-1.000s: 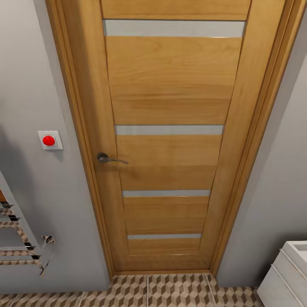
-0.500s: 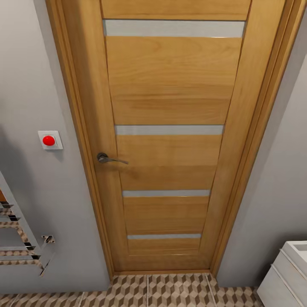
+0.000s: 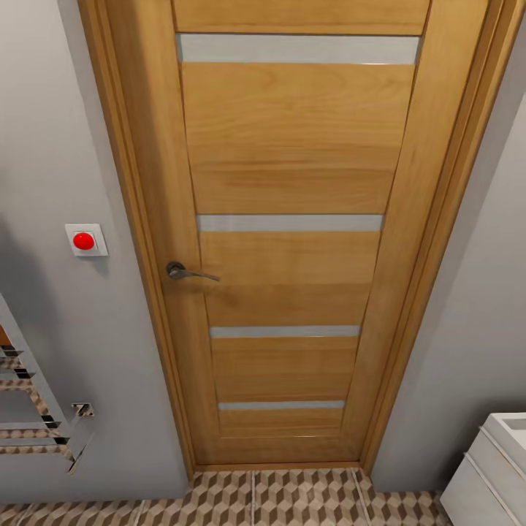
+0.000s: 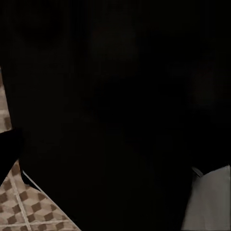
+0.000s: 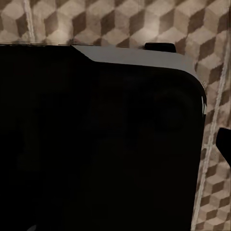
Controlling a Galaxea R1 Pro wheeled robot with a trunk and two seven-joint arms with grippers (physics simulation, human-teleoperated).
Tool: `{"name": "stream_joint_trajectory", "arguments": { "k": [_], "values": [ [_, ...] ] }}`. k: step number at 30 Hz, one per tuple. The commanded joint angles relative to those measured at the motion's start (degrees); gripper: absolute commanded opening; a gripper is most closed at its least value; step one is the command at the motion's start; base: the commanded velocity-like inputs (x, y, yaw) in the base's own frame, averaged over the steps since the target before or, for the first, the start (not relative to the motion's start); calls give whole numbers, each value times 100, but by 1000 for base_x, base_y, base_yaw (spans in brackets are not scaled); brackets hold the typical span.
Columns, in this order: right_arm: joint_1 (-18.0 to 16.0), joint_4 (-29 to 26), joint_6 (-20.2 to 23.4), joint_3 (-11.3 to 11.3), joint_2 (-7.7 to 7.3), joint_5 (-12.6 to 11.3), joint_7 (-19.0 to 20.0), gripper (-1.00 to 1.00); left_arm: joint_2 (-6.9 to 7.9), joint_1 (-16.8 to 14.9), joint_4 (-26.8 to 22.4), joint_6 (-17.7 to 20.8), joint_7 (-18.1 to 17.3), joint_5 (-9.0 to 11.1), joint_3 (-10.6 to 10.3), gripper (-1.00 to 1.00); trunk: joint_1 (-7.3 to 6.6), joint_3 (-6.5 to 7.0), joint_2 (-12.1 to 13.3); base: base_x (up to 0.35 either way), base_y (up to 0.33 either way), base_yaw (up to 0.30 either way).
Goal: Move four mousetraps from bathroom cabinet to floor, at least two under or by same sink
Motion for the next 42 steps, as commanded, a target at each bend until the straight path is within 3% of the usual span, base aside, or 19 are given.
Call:
{"name": "stream_joint_trajectory", "arguments": {
  "k": [1,9,14,19,24,32,36,37,42],
  "values": [
    [-5,-93,-3,5,-1,5,-2,100,2,4,-100,-8,6,-6,1,100,0,-5,-3,0,0,0],
    [-37,-1161,48,8,-84,65,2,100,91,4,-1172,29,27,-27,7,100,0,-5,-3,0,0,0],
    [-120,-1814,85,7,-170,174,9,100,231,2,-2037,129,23,-26,21,100,0,-5,-3,0,0,0],
    [-372,-2140,302,1,-250,223,15,100,374,-62,-2732,623,46,-15,37,100,0,-5,-3,0,0,0],
    [-854,-2222,732,2,-347,233,9,100,431,-202,-3181,1117,61,-12,54,100,0,-5,-3,0,0,0],
    [-1366,-2248,941,-9,-706,240,55,100,470,-560,-3394,1316,70,-18,225,100,0,-5,-3,0,0,0],
    [-1470,-2254,936,-10,-828,241,63,100,515,-715,-3407,1336,66,-17,480,100,0,-5,-3,0,0,0],
    [-1498,-2255,925,-11,-869,241,65,100,551,-776,-3410,1338,61,-10,624,100,0,-5,-3,0,0,0],
    [-1534,-2235,900,-5,-926,244,64,100,619,-868,-3424,1323,53,3,897,100,0,-5,-3,0,0,0]
  ]
}}
